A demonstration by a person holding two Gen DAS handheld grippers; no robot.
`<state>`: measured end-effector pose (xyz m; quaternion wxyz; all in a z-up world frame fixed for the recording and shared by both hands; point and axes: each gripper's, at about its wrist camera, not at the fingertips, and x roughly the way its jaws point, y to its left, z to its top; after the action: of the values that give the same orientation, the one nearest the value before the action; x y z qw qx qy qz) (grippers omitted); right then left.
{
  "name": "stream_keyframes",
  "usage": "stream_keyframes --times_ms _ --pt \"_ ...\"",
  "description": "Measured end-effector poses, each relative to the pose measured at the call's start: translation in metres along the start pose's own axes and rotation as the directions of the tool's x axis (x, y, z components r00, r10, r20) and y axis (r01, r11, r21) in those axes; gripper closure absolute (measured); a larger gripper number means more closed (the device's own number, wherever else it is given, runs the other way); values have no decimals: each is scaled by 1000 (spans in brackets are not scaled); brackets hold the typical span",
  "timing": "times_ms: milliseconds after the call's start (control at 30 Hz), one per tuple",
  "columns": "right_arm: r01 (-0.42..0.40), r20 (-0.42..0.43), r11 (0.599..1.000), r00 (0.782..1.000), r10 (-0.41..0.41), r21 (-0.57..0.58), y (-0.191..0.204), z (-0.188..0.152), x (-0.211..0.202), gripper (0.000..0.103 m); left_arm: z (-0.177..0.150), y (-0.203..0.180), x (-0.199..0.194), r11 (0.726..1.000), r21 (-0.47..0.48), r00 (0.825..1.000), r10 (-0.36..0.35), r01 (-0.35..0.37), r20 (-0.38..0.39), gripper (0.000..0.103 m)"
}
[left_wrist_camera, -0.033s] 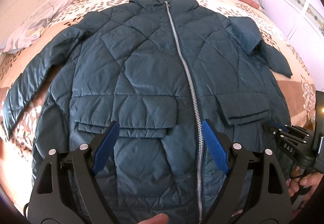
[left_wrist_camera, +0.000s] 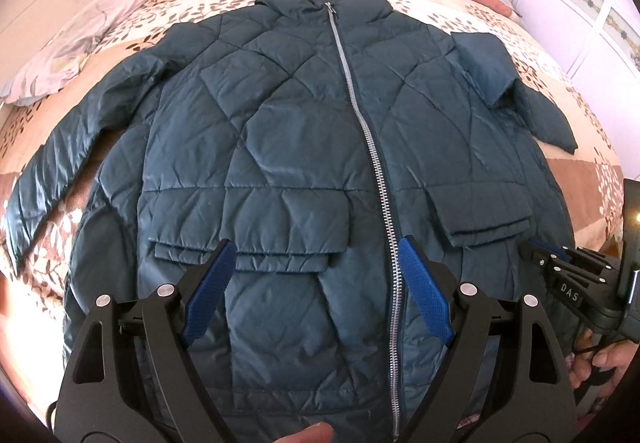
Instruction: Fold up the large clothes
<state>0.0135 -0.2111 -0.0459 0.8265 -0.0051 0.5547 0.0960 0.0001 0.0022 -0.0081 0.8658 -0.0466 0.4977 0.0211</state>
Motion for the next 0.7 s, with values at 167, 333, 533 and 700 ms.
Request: stream_keyframes --times_ms 167,333,533,700 --pt "0 -1 1000 1000 0 0 0 0 1 89 0 0 0 1000 0 1000 1 -1 -2 20" --pt "-1 -1 1000 1000 1 1 0 0 1 89 0 0 2 1000 0 1000 2 -2 -8 20" --pt "-1 -2 1000 1000 1 1 0 0 1 89 0 0 2 1000 1 1000 -1 1 -10 20" --pt "-2 -2 1000 1000 2 1 0 0 2 89 0 -1 3 1000 1 1000 -1 1 -9 20"
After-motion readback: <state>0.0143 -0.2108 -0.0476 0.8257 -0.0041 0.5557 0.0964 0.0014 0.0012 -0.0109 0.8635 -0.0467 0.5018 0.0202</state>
